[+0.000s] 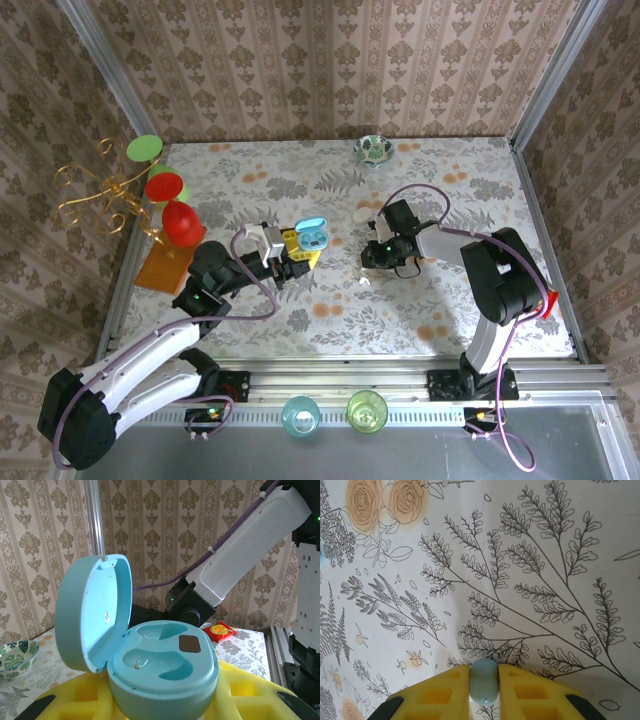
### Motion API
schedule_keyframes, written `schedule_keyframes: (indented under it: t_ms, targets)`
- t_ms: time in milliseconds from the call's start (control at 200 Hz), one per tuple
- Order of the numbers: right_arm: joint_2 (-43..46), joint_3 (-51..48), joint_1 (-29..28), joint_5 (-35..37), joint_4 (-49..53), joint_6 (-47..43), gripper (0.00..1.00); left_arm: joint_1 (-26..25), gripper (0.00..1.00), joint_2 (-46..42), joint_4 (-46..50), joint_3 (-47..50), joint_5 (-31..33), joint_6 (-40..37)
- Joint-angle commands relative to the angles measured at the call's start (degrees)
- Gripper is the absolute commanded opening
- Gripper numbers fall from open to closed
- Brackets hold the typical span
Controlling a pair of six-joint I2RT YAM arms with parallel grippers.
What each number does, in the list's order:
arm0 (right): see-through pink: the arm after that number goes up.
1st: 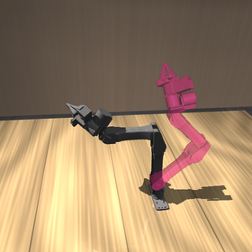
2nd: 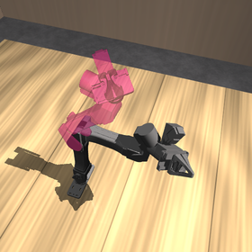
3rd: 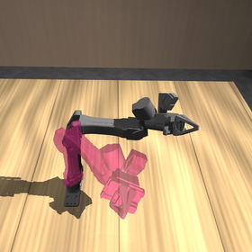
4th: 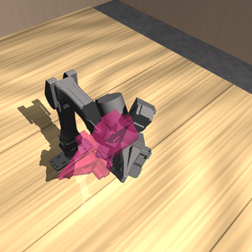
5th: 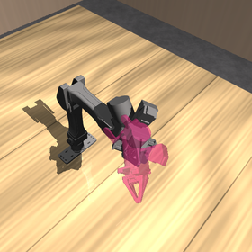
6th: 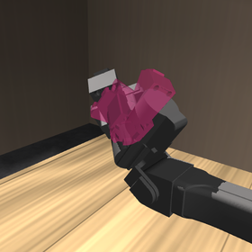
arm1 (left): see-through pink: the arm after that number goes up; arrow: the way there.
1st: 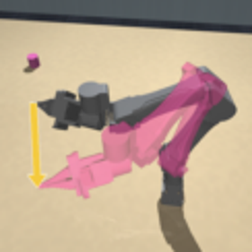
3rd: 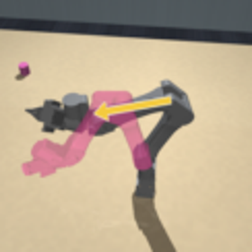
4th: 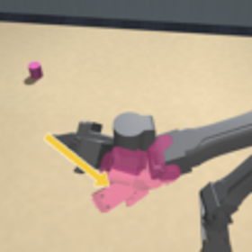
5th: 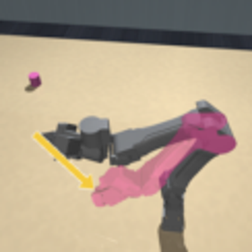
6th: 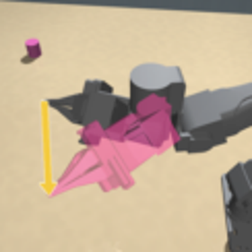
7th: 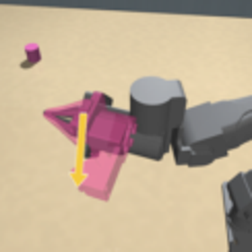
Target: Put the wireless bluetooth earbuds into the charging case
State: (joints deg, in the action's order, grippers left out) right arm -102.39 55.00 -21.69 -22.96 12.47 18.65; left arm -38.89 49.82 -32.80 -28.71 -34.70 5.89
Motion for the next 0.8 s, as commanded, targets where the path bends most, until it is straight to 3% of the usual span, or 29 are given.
schedule_keyframes:
  t_ms: [0,275,525,795]
  targets:
    - [-1.43,-0.9,-0.12,-0.32,0.03,1.02,0.19,0.32,0.22,-0.16,-2.01,-2.32,-1.07,-0.61]
    - [3.67,-0.6,-0.19,3.3,4.06,0.83,0.17,0.38,0.21,0.48,-1.67,-1.96,-0.14,-1.04]
    - [8.35,4.33,-2.87,22.67,20.76,0.29,0.19,0.35,0.21,2.14,-2.4,-1.61,0.26,-1.23]
    - [6.79,6.25,-7.18,34.1,28.32,0.95,0.19,0.33,0.21,2.92,-2.23,-1.62,0.57,-1.67]
